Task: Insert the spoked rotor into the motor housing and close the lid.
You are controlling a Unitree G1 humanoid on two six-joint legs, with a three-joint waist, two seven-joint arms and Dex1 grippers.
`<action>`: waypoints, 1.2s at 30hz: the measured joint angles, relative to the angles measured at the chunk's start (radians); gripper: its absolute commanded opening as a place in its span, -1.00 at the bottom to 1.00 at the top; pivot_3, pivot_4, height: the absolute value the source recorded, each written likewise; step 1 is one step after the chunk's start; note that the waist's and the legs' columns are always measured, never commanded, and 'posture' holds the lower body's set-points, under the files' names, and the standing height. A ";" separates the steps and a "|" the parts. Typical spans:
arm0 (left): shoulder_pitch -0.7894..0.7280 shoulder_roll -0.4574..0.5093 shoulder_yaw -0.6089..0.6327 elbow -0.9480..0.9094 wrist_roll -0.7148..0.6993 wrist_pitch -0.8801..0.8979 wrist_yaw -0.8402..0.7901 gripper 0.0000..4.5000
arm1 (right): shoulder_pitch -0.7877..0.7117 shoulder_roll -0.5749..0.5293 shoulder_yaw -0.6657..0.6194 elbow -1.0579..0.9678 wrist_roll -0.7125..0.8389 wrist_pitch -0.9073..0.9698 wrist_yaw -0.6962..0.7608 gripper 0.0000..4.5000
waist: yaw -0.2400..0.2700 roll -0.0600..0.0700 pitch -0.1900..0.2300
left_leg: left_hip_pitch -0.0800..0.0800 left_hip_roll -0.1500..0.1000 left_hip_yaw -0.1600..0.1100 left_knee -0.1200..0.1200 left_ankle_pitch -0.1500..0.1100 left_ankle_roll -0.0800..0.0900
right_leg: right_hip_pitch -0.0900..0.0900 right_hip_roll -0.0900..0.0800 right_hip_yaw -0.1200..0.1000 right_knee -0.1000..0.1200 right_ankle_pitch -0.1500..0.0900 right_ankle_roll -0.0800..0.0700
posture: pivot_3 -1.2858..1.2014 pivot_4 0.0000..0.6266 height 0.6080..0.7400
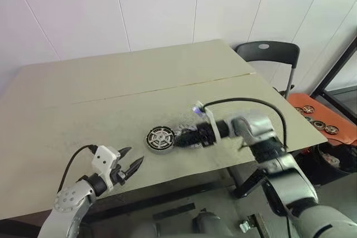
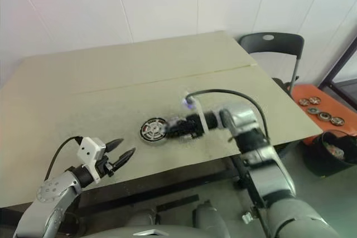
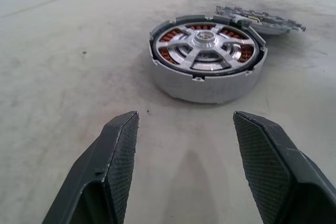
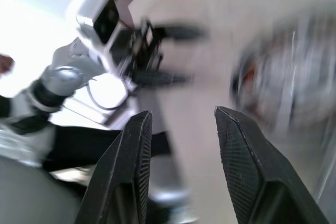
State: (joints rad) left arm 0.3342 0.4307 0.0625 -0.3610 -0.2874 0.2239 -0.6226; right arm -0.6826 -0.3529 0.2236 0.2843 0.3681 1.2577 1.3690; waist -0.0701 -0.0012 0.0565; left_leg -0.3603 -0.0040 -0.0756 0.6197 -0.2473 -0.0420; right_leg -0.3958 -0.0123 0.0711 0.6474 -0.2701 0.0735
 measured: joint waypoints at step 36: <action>-0.021 -0.008 -0.069 0.034 0.022 -0.017 0.016 0.36 | -0.050 0.102 -0.390 0.331 0.110 -0.108 -0.706 -0.12 | -0.001 -0.001 0.000 | -0.012 0.000 0.003 0.011 0.000 0.000 | -0.006 0.001 0.000 0.001 0.001 0.002 | 0.03 -1.00 1.00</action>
State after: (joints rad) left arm 0.3127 0.4223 -0.0070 -0.3269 -0.2654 0.2065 -0.6064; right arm -0.7323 -0.2510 -0.1660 0.6152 0.4780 1.1493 0.6630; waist -0.0708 -0.0018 0.0563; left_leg -0.3726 -0.0037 -0.0728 0.6306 -0.2471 -0.0415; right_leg -0.4019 -0.0116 0.0709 0.6484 -0.2687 0.0758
